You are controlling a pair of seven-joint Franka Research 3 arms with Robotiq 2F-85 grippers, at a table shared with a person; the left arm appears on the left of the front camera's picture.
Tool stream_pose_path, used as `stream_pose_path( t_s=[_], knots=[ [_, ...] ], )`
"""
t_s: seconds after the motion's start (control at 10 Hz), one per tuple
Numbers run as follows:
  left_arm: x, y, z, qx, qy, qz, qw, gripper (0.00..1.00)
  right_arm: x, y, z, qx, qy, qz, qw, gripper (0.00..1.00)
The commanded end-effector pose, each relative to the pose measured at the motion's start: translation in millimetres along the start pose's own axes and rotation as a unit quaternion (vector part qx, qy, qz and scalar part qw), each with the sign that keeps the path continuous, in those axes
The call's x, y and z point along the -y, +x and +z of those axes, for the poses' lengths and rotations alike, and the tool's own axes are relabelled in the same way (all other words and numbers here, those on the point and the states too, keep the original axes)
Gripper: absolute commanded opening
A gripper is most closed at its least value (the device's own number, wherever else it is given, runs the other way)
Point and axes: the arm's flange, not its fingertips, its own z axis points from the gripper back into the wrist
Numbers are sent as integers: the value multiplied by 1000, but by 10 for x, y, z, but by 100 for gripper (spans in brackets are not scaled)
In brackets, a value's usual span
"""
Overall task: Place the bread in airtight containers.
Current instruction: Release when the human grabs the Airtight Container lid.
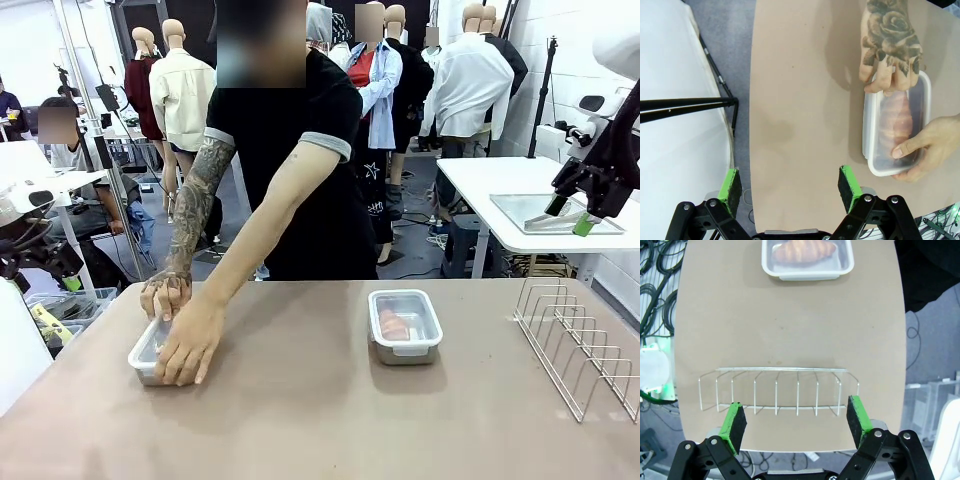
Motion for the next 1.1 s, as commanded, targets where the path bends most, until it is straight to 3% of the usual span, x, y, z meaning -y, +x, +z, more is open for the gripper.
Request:
stream_pose_path(
  t_s=[0.0,1.0],
  knots=[
    [-14,-13,13,-1,-2,-7,1000,100,32,-2,20,1,6,7,1000,100],
    [-14,-13,13,-1,-2,-7,1000,100,32,-2,20,1,6,7,1000,100]
  ],
)
